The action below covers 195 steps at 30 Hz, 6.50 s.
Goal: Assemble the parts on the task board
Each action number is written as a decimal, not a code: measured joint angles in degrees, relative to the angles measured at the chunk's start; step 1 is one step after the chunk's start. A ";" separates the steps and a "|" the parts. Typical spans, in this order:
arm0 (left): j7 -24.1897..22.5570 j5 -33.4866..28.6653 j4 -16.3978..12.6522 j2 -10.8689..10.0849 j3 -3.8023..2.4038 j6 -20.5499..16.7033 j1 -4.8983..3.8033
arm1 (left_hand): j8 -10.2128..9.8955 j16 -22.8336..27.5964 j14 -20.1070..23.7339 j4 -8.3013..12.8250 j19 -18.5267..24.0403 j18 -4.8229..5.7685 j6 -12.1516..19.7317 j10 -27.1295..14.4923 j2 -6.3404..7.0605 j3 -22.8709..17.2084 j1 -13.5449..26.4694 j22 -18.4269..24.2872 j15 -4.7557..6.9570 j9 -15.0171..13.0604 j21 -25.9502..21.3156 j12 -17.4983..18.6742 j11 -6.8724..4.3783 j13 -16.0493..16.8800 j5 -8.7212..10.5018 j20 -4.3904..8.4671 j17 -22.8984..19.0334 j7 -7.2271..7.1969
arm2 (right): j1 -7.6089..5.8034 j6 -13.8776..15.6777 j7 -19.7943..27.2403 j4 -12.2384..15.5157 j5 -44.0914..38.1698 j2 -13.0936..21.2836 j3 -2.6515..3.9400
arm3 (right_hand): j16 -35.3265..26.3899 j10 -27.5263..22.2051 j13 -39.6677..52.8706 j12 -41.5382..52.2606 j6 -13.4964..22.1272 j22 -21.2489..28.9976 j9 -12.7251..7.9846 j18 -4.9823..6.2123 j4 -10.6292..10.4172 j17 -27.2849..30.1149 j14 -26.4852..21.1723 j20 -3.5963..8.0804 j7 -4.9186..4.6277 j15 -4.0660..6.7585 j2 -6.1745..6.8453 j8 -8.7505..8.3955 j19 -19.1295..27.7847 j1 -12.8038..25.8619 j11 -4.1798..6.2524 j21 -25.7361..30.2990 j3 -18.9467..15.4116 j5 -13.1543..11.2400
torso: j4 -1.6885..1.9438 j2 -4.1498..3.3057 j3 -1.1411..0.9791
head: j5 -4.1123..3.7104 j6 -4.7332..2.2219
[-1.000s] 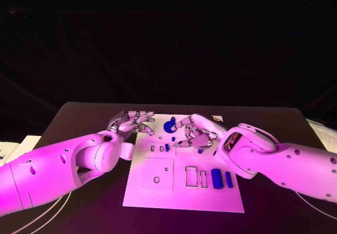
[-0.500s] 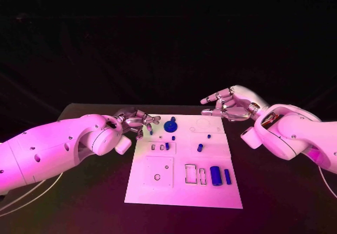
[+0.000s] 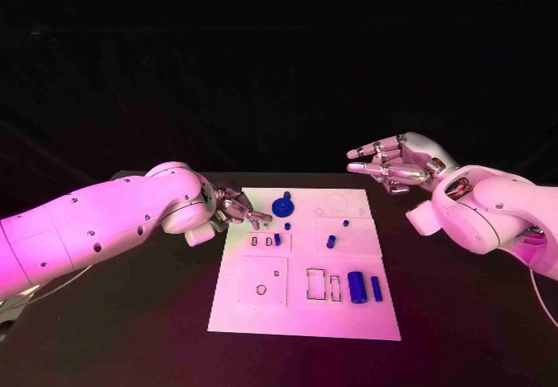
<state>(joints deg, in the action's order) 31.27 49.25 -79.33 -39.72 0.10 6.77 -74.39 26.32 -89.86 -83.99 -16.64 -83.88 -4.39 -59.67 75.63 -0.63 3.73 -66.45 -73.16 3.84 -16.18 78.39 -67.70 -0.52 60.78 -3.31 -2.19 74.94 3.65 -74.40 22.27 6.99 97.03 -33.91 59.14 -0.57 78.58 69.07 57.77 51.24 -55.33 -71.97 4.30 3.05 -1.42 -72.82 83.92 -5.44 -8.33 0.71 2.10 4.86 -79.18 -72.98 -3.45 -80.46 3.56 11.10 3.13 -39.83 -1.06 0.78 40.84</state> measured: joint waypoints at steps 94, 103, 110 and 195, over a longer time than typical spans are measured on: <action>6.73 4.23 14.96 15.45 1.94 10.78 -0.27 | 10.52 0.00 -0.20 0.46 -0.06 0.83 4.72 1.57 -3.24 9.44 -1.80 -1.75 0.97 -14.00 3.93 -4.65 -1.21 6.89 0.34 0.95 0.00 -1.41 | -0.01 -2.27 -0.63 -2.91 -1.87 -2.95 -0.17 | -1.20 0.03 -0.52 0.00 -0.20 1.25 -0.04 0.88 -0.71 0.80 0.00 0.39 -0.20 0.00 -1.12 0.00 0.41 -0.24 -0.04 0.78 -1.98 -0.45 | 0.03 -0.23 0.00 | -0.16 1.80; 6.76 4.14 15.00 15.58 1.95 11.37 -0.26 | 10.73 0.00 -0.19 0.79 -0.06 0.83 4.92 1.56 -3.48 9.12 -2.91 -1.75 0.97 -14.58 3.99 -4.65 -1.21 6.97 0.34 0.95 -0.01 -1.62 | -0.01 -2.38 -0.63 -2.99 -2.13 -3.07 -0.17 | -1.20 0.03 -0.52 0.00 -0.20 1.38 -0.04 0.89 -0.71 0.80 0.00 0.19 -0.20 0.00 -1.12 0.00 0.61 -0.24 -0.04 1.02 -1.97 -0.45 | 0.04 -0.23 -0.01 | -0.16 1.94; 6.77 4.11 15.00 15.58 1.95 11.65 -0.25 | 10.93 0.00 -0.19 2.40 -0.06 0.83 5.35 1.58 -4.49 7.51 -6.00 -1.75 0.97 -15.43 4.15 -4.65 -1.24 7.22 0.34 0.95 -0.01 -1.63 | 0.00 -2.47 -0.63 -3.05 -2.23 -3.16 -0.18 | -1.20 0.03 -0.52 0.00 -0.20 1.38 -0.04 0.89 -0.71 0.86 0.00 0.19 -0.20 0.00 -1.12 0.00 0.61 -0.24 -0.04 1.02 -1.97 -0.45 | 0.04 -0.23 -0.01 | -0.13 2.01; 6.56 7.33 7.63 9.49 1.49 2.49 2.07 | 10.24 0.00 0.00 5.95 -0.06 1.70 7.85 1.98 7.87 -33.69 -4.38 -1.77 1.38 -22.54 4.60 -2.54 -1.42 6.24 -1.31 1.36 0.00 -0.89 | 0.09 -4.41 -0.63 -3.28 -2.41 -3.35 -0.36 | -2.08 -0.37 -1.31 -0.45 -0.19 3.09 -0.09 0.88 -1.03 1.57 0.00 0.20 -0.19 0.00 -1.73 0.00 1.42 -0.24 -0.06 1.93 -2.61 0.12 | 0.34 -0.11 -0.07 | 0.77 3.50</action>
<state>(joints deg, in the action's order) 37.83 56.58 -71.71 -30.23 1.59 9.26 -72.32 36.56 -89.86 -83.99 -10.69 -83.94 -2.69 -51.82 77.60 7.25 -29.95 -70.83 -74.93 5.22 -38.72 82.99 -70.23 -1.95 67.01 -4.61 -0.83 74.94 2.76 -74.31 17.86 6.36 93.75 -36.32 55.79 -0.92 76.50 68.70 56.47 50.79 -55.53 -68.88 4.21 3.92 -2.45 -71.25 83.93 -5.24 -8.52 0.72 0.38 4.86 -77.75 -73.22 -3.51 -78.53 0.95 11.21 3.47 -39.94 -1.13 1.55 44.34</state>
